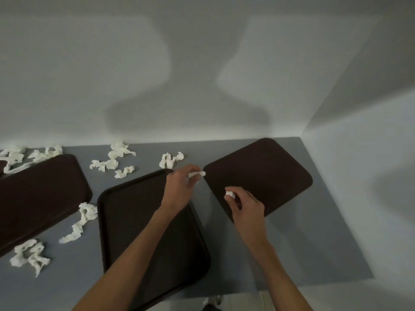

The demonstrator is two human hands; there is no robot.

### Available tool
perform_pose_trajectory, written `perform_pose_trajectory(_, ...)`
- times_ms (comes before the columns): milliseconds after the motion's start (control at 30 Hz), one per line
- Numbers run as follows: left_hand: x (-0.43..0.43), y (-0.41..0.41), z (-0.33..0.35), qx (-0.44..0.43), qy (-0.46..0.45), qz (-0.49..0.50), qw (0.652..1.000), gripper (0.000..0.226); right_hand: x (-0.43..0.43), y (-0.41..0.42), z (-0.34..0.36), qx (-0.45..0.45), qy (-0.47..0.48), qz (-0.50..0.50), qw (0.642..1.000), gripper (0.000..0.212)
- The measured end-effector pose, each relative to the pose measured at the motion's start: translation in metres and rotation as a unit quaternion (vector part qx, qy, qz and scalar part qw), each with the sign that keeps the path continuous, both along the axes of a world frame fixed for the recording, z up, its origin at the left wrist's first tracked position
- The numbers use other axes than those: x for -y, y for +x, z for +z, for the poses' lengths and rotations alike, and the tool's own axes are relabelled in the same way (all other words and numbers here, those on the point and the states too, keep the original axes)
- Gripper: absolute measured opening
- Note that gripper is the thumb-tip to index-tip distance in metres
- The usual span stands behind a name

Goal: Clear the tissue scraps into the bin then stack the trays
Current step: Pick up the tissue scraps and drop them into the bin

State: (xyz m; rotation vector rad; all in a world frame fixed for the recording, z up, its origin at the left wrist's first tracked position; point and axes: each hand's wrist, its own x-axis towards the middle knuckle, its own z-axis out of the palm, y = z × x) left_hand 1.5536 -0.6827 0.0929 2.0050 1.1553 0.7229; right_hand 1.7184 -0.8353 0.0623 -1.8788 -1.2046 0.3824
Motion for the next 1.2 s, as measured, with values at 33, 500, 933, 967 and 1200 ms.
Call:
perform_pose_trajectory(33,0.016,-0.004,0.001,0.011,-0.012,-0.007,1.0,0.016,0.011,-0.003,0.001,-0.003,0.001,-0.011,1.0,0.021)
perform_pose_trajectory(500,0.207,-0.018,-0.018,0.058,-0.113,-0.069,0.989,0.021,0.217,-0.052,-0.015,-0.11,-0.027,-0.193,0.975,0.018)
perform_pose_trajectory(933,0.381,0.068,-0.095,-0.064,-0.187,-0.196,0.96,0.018,0.406,-0.001,-0.08,-0.178,-0.04,-0.324,0.928,0.018)
perform_pose_trajectory(967,0.393,0.075,-0.106,-0.074,-0.191,-0.195,0.959,0.016,0.418,0.007,-0.092,-0.191,-0.06,-0.326,0.924,0.017)
perform_pose_trajectory(1200,0.467,0.115,-0.213,-0.11,-0.266,-0.182,0.94,0.028,0.488,0.057,-0.208,-0.218,-0.152,-0.318,0.91,0.022)
